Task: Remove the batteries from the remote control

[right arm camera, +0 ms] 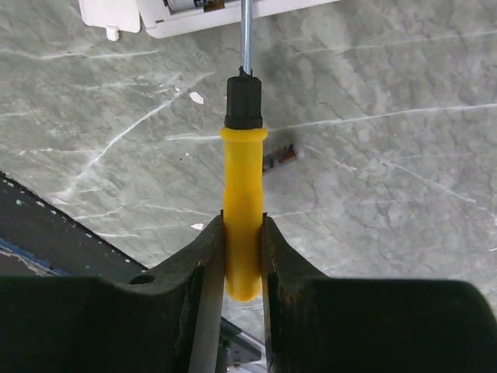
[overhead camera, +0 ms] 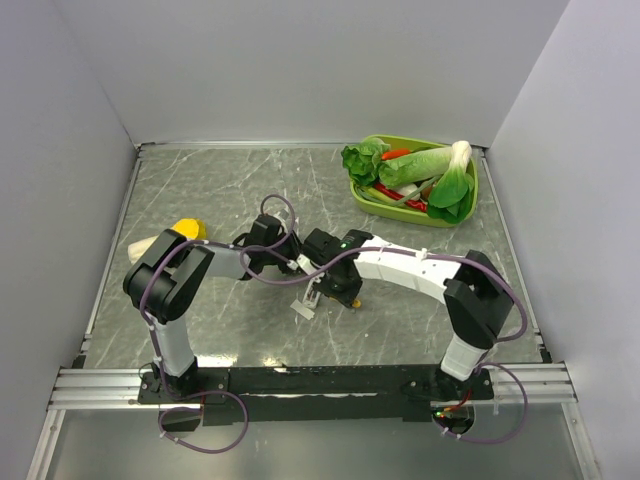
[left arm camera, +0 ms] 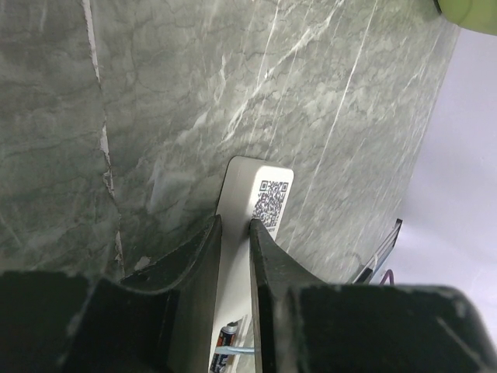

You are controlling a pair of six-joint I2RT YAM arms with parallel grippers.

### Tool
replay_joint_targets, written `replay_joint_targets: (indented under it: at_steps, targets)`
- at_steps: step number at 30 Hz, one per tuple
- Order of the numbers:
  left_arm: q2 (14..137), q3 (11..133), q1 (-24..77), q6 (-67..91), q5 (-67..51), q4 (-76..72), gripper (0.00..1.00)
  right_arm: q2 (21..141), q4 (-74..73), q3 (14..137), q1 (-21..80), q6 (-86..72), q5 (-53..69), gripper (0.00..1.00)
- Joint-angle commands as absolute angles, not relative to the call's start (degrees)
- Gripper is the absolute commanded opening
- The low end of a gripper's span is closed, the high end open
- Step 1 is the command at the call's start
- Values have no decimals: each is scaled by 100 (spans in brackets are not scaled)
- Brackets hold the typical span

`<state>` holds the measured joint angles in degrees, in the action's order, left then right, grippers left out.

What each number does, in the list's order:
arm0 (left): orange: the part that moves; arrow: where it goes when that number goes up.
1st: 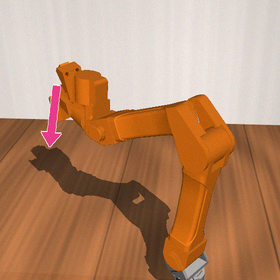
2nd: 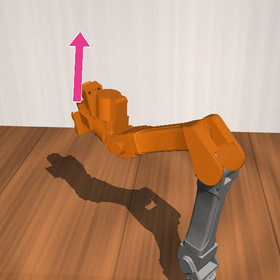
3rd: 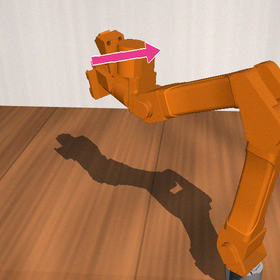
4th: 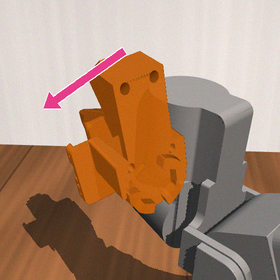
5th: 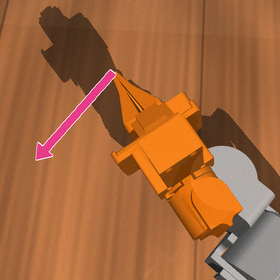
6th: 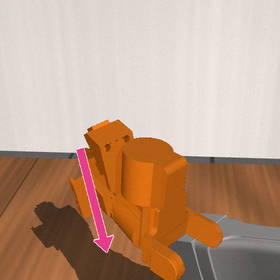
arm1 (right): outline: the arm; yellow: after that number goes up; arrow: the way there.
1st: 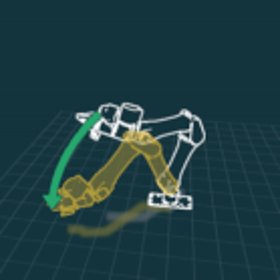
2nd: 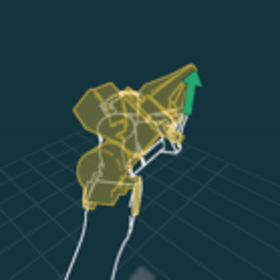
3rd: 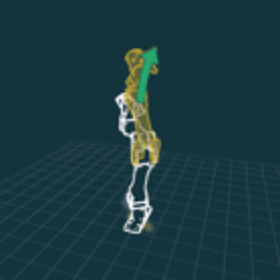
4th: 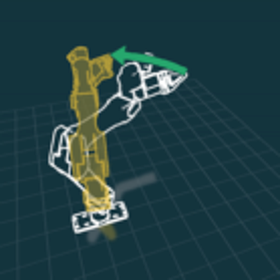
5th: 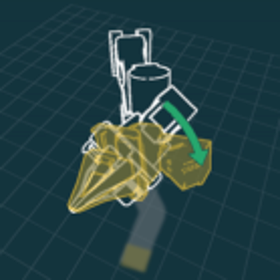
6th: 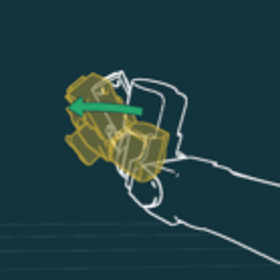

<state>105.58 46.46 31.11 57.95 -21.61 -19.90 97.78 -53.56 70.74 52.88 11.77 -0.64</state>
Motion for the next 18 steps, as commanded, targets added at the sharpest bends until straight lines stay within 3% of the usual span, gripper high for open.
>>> replay_joint_targets:
  at_steps: [1,11,14,18]
  targets:
    - [10652,4517,3199,5607,-1934,-1327,24,9325,-4887,7093,5256,1081,-149,0]
    - [10328,4983,3182,5432,-1890,-879,30,8720,-5027,6980,4949,967,-26,0]
    - [10055,5167,3155,5362,-1802,-713,40,8439,-4949,6576,4782,678,-26,0]
    - [9652,5431,3120,5265,-1618,-431,53,7990,-4562,5943,4080,-908,-387,0]
